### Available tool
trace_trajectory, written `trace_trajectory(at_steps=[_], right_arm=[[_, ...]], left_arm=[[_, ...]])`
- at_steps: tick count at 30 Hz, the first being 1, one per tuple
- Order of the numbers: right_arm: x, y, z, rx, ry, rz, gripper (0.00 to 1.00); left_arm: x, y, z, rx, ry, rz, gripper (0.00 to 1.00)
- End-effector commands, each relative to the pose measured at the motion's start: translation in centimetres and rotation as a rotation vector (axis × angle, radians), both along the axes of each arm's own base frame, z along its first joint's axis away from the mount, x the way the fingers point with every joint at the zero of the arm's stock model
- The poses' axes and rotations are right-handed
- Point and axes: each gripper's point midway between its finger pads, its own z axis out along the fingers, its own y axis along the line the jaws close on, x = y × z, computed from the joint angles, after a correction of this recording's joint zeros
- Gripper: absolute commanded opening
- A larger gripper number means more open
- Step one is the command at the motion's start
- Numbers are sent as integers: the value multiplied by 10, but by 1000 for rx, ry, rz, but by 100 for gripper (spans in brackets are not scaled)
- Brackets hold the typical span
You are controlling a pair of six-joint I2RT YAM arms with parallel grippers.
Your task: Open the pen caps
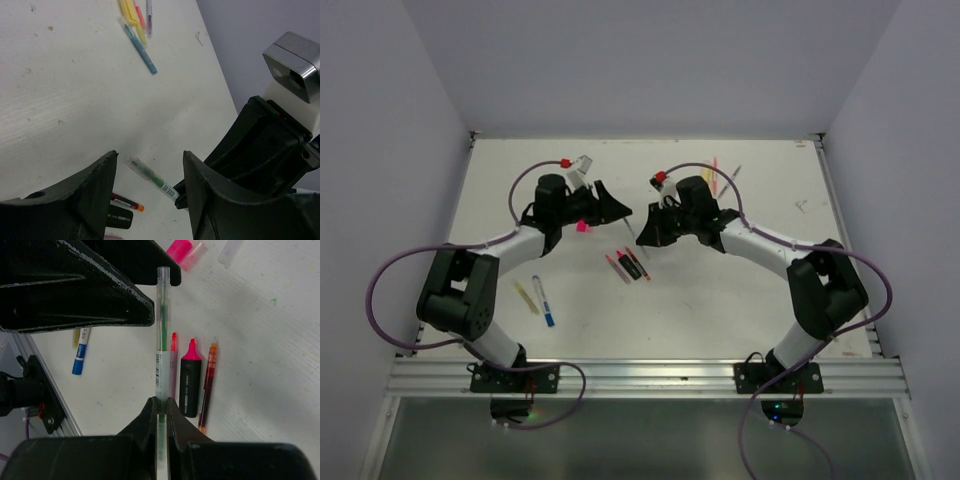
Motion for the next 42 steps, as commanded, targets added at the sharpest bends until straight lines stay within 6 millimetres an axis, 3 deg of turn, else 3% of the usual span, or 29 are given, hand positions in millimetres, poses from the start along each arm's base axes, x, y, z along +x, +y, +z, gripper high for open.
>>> trace_trajectory(at_steps=[1,9,13,19,23,24,25,26,27,28,29,31,33,37,38,39,42], right_arm=[[3,13,30,80,-50,16,0],[8,22,40,103,-78,6,0],[11,21,41,99,-94,-4,0],[16,22,47,113,-120,-27,0],[15,25,44,103,-119,-23,0],[15,24,43,95,-125,-28,0],[16,24,43,86,-139,-26,0],[16,23,42,77,-142,-33,0],[19,21,41,64,-150,-47,19],[19,21,41,58,-160,-43,30],[20,21,40,53,-164,-44,48],[24,24,38,47,-167,-44,54],[28,27,34,43,-157,-45,51],[29,35,28,36,-139,-30,22],[27,36,24,27,-129,-28,7],[27,37,24,20,-130,-20,3],[24,39,11,-9,-120,-16,5]], left_arm=[[-3,-5,15,-46,-51,-28,59],[-4,-10,15,-96,-33,-50,53],[-5,-13,16,-120,-19,-59,45],[-8,-12,10,-112,-6,-65,43],[-7,-13,13,-123,-7,-63,25],[-7,-13,15,-127,-10,-66,9],[-8,-13,14,-128,-5,-65,0],[-8,-13,14,-128,0,-63,0],[-8,-13,14,-130,1,-61,0],[-7,-13,14,-135,6,-57,0],[-8,-13,13,-141,12,-57,0],[-9,-14,15,-168,20,-51,0],[-10,-15,17,-187,22,-52,0],[-8,-15,21,-205,28,-37,0],[-6,-15,24,-210,25,-31,0],[-5,-15,25,-217,32,-22,0],[3,-17,34,-235,34,-10,0]])
